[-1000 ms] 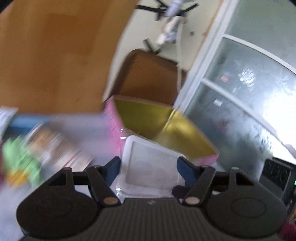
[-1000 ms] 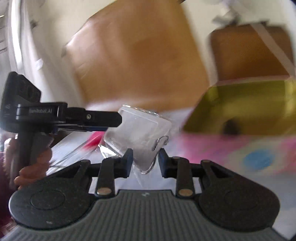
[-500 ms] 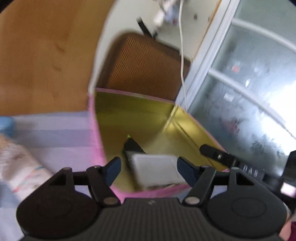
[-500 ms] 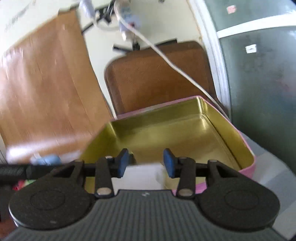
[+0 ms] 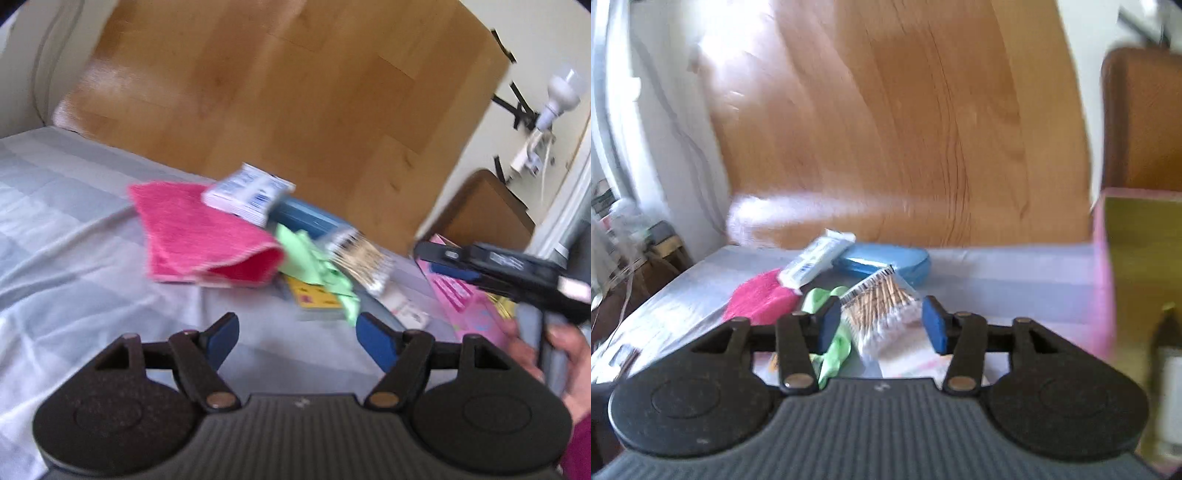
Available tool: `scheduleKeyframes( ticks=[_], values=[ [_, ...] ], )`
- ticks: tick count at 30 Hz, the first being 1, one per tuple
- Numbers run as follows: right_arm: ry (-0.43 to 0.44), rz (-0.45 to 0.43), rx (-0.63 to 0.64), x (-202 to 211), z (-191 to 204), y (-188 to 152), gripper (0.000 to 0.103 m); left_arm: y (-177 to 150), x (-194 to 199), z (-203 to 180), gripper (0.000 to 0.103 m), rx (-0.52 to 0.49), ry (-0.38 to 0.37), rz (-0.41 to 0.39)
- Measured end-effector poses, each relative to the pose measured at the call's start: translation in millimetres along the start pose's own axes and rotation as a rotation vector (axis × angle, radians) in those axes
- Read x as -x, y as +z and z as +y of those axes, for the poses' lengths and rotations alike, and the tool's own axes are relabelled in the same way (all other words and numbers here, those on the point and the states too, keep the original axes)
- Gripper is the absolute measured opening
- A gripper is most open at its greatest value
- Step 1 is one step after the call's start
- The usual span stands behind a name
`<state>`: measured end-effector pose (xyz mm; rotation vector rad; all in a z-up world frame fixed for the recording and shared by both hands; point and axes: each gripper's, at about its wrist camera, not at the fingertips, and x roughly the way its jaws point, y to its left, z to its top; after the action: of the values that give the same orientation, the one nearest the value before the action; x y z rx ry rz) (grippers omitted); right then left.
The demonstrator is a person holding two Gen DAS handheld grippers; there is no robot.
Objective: Organize soft objects
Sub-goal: 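Grasp the bag of cotton swabs with the right gripper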
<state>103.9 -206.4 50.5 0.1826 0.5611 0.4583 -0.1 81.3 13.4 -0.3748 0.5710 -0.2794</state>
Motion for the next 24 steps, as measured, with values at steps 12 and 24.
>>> scheduleKeyframes(
  ticks=[12, 24],
  values=[
    [-0.013, 0.109, -0.100, -16.6, 8.9, -15.2, 0.033, 0.3, 11.6, 19.7, 0.073, 0.097, -0.148, -0.081],
    [0.040, 0.184, -0.056, 59.8, 20.3, -77.2, 0.054, 36.5, 161.2, 53.7, 0.074, 0.105, -0.091, -0.255]
  ],
)
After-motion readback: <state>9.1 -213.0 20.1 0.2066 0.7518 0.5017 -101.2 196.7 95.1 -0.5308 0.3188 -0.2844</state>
